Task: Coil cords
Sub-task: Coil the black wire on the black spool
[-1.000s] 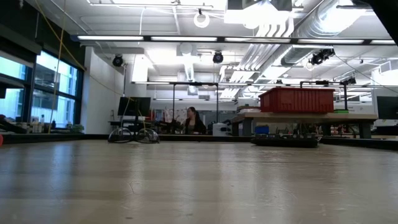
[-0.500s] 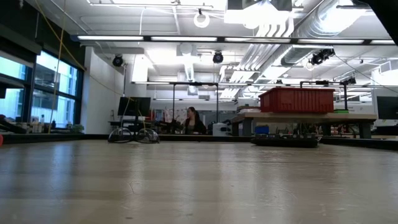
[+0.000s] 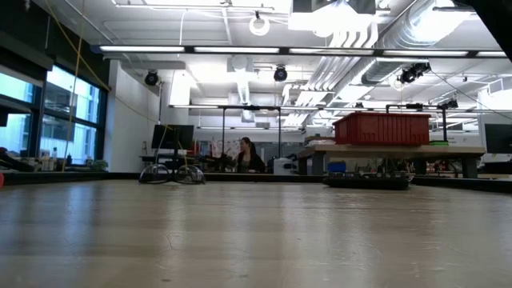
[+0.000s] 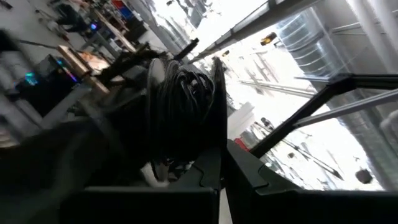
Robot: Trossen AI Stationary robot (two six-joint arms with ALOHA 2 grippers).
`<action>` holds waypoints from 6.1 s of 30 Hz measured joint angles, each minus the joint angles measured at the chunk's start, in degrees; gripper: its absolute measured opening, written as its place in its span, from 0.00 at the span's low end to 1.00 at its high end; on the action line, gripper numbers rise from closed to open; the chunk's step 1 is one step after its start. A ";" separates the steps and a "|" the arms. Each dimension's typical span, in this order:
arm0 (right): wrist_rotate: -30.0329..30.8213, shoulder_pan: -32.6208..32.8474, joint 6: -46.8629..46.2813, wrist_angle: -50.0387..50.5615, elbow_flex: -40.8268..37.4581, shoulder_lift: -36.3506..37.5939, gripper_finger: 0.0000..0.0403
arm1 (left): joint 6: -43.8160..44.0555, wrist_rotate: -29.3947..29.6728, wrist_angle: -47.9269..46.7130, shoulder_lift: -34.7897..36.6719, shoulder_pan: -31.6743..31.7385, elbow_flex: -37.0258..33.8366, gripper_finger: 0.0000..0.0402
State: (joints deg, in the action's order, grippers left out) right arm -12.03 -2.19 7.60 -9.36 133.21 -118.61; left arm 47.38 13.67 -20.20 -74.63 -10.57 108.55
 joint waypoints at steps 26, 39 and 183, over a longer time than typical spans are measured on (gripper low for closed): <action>-2.89 -3.21 10.57 -1.05 -0.13 -1.04 0.00 | 15.99 -7.18 -17.90 2.94 -1.60 0.15 0.00; -1.06 -5.16 27.64 17.32 -0.18 -0.79 0.00 | 7.78 -6.78 -40.39 4.33 -1.55 0.13 0.00; 20.54 -0.02 -46.14 14.66 -91.91 54.20 0.42 | 31.19 1.92 88.70 -33.02 -0.05 -84.53 0.05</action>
State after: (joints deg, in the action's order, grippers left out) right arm 8.51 -2.22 -38.54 5.30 41.30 -64.40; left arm 78.57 15.59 68.50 -107.65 -10.62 24.02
